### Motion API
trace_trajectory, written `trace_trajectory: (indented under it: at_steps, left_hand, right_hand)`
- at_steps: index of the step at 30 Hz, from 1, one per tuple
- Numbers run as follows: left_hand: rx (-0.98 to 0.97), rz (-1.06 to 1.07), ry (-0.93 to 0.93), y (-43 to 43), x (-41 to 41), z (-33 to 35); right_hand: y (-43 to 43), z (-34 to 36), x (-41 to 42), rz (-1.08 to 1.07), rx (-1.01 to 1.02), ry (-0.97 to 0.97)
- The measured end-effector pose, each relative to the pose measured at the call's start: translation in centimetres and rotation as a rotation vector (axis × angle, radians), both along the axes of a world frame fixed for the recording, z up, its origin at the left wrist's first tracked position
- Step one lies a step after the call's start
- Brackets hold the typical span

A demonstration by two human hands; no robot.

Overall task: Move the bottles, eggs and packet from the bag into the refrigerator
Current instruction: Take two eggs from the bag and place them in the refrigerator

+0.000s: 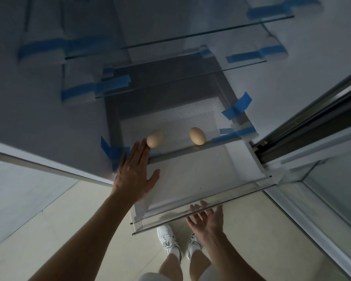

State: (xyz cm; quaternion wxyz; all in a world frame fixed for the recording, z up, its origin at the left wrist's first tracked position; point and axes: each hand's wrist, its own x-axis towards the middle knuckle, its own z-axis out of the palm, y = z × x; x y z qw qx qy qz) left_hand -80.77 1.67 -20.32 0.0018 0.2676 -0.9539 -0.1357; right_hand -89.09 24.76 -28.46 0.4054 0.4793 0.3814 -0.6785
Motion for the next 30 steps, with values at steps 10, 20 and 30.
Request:
trace_trajectory:
  at_steps: [10,20,30]
  left_hand:
    - [-0.022,-0.008,0.023,0.1,0.0,-0.3]
    - [-0.011,-0.007,0.04,-0.1,0.0,-0.4]
    - [0.16,0.061,0.142,0.1,0.2,1.2]
  right_hand:
    - [2.7,-0.8,1.8,-0.021,0.031,-0.004]
    - [3.6,-0.7,2.1,-0.005,0.022,-0.027]
    - [11.0,8.5,-1.3,0.135,0.316,0.188]
